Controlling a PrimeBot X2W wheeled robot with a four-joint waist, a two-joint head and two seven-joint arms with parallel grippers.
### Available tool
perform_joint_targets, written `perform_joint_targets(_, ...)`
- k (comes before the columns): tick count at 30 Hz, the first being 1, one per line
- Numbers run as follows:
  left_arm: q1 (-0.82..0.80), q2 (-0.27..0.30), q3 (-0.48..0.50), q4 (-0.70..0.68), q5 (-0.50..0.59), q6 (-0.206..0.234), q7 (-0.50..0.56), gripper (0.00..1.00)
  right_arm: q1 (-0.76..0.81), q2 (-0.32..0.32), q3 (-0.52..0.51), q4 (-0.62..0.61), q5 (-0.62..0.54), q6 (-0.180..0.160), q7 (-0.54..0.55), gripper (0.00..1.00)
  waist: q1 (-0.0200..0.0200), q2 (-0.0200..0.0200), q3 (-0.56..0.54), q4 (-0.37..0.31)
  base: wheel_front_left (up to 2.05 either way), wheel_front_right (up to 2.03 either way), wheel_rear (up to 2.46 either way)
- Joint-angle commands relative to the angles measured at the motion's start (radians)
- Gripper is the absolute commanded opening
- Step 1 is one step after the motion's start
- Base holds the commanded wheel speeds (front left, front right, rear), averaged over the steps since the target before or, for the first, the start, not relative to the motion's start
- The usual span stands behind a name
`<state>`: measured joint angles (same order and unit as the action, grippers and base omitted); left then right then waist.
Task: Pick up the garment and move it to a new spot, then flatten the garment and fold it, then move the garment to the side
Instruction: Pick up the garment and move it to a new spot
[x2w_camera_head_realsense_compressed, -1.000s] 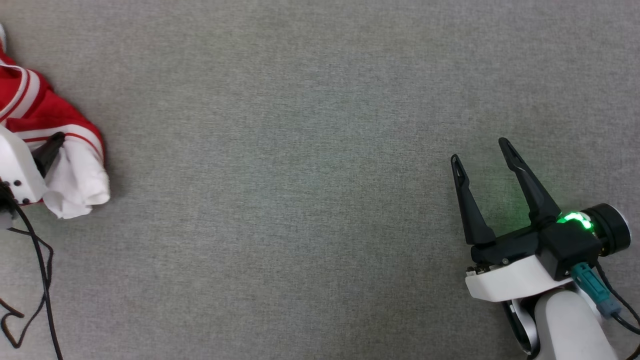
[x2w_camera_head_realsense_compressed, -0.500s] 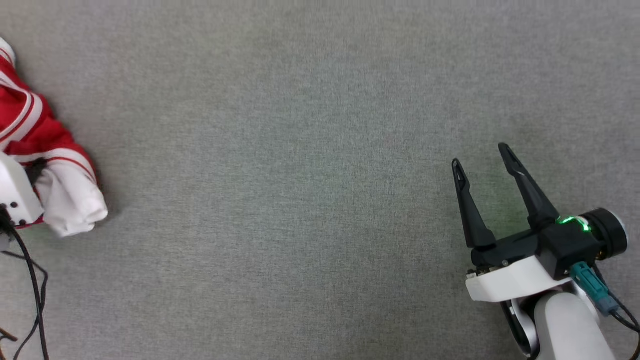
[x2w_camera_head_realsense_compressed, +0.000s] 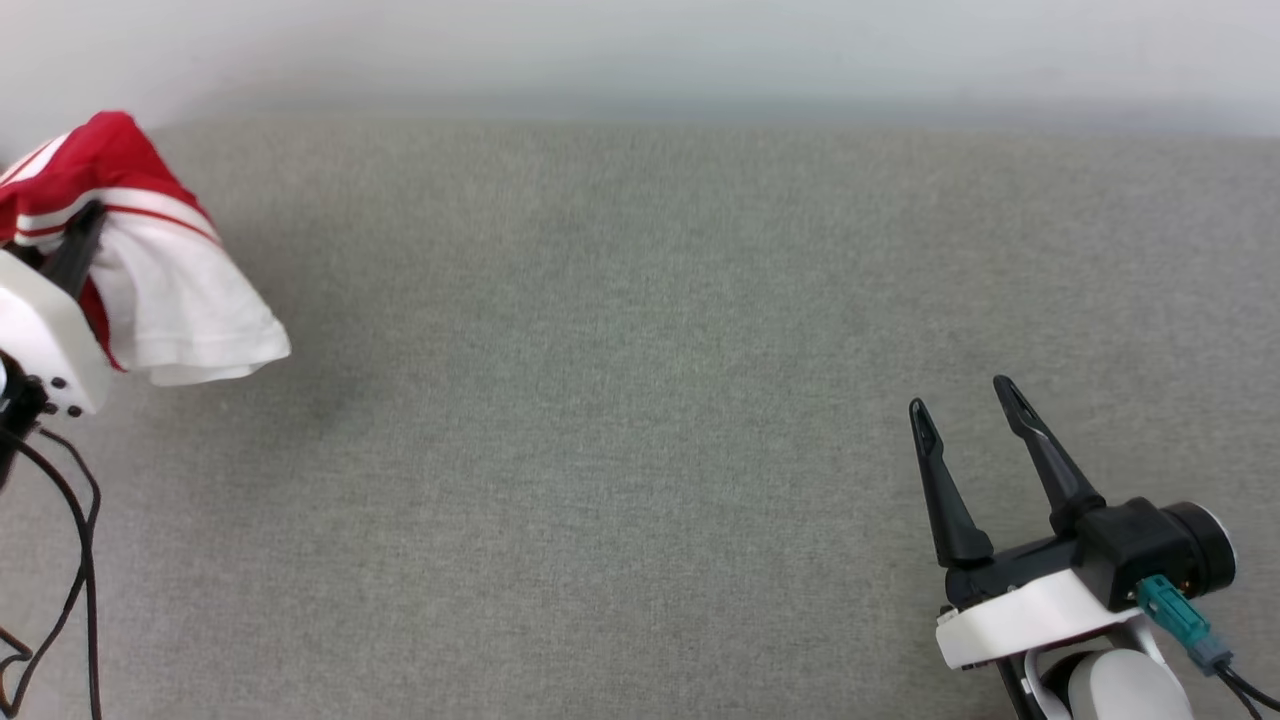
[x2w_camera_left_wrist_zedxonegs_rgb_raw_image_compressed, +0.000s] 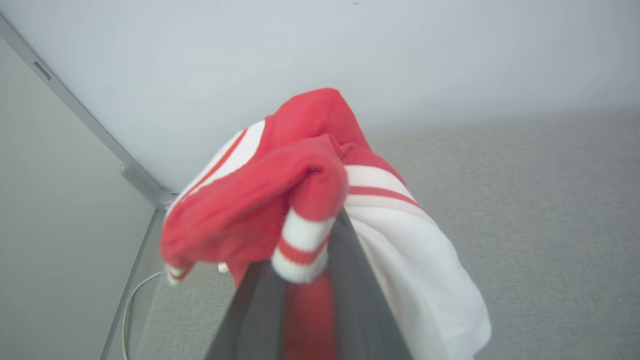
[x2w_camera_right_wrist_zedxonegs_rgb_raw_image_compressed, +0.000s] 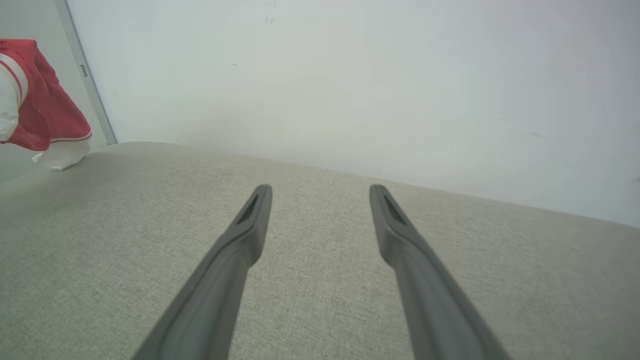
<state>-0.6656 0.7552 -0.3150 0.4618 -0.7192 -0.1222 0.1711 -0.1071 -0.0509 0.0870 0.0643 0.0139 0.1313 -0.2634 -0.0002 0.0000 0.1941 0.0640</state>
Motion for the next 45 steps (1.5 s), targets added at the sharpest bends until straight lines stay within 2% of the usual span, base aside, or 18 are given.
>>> perform_joint_targets(1, 0.016, 0.004, -0.002, -0.039, 0.007, 0.006, -0.009, 0.0, 0.012, 0.001, -0.001, 0.003, 0.007, -0.001, -0.002, 1.0, 0.0002, 0.0, -0.053, -0.019, 0.0, 0.0, 0.0)
perform_joint_targets(13, 0.006, -0.06, -0.053, -0.324, 0.015, 0.035, 0.019, 0.0, 0.016, 0.001, -0.034, 0.002, 0.035, -0.001, -0.002, 1.0, 0.0002, 0.0, -0.085, -0.13, 0.0, 0.0, 0.0)
perform_joint_targets(17, -0.015, -0.1, -0.096, -0.392, 0.037, 0.042, 0.028, 0.0, 0.0, 0.001, -0.048, 0.001, 0.042, -0.001, -0.002, 1.0, 0.0002, 0.0, -0.072, -0.199, 0.0, 0.0, 0.0)
perform_joint_targets(23, -0.084, -0.17, -0.173, -0.402, 0.103, 0.026, -0.018, 0.0, -0.018, 0.001, -0.074, -0.008, 0.061, -0.001, -0.002, 1.0, 0.0002, 0.0, -0.037, -0.308, 0.0, 0.0, 0.0)
perform_joint_targets(28, -0.14, -0.195, -0.248, -0.347, 0.166, 0.004, -0.09, 0.0, -0.021, 0.002, -0.084, -0.011, 0.073, -0.001, -0.002, 1.0, 0.0002, 0.0, -0.006, -0.373, 0.0, 0.0, 0.0)
perform_joint_targets(33, -0.115, -0.181, -0.35, -0.28, 0.19, -0.006, -0.144, 0.0, -0.015, 0.002, -0.09, -0.012, 0.081, -0.001, -0.002, 1.0, 0.0002, 0.0, 0.005, -0.403, 0.0, 0.0, 0.0)
perform_joint_targets(35, -0.09, -0.159, -0.42, -0.26, 0.2, -0.007, -0.152, 0.0, -0.019, 0.002, -0.089, -0.012, 0.085, -0.001, -0.002, 1.0, 0.0002, 0.0, 0.011, -0.406, 0.0, 0.0, 0.0)
perform_joint_targets(41, -0.048, -0.086, -0.611, -0.177, 0.133, -0.007, -0.174, 0.0, -0.029, 0.002, -0.083, -0.009, 0.083, -0.001, -0.002, 1.0, 0.0002, 0.0, 0.024, -0.396, 0.0, 0.0, 0.0)
perform_joint_targets(42, -0.049, -0.078, -0.637, -0.165, 0.127, -0.007, -0.179, 0.35, -0.03, 0.002, -0.083, -0.007, 0.081, -0.001, -0.002, 1.0, 0.0002, 0.0, 0.024, -0.391, 0.0, 0.0, 0.0)
perform_joint_targets(43, -0.057, -0.072, -0.658, -0.15, 0.124, -0.007, -0.186, 1.0, -0.03, 0.002, -0.081, -0.006, 0.078, -0.001, -0.002, 1.0, 0.0002, 0.0, 0.023, -0.385, 0.0, 0.0, 0.0)
perform_joint_targets(45, -0.078, -0.062, -0.687, -0.118, 0.111, -0.007, -0.198, 1.0, -0.029, 0.001, -0.079, -0.002, 0.073, -0.001, -0.002, 1.0, 0.0002, 0.0, 0.019, -0.372, 0.0, 0.0, 0.0)
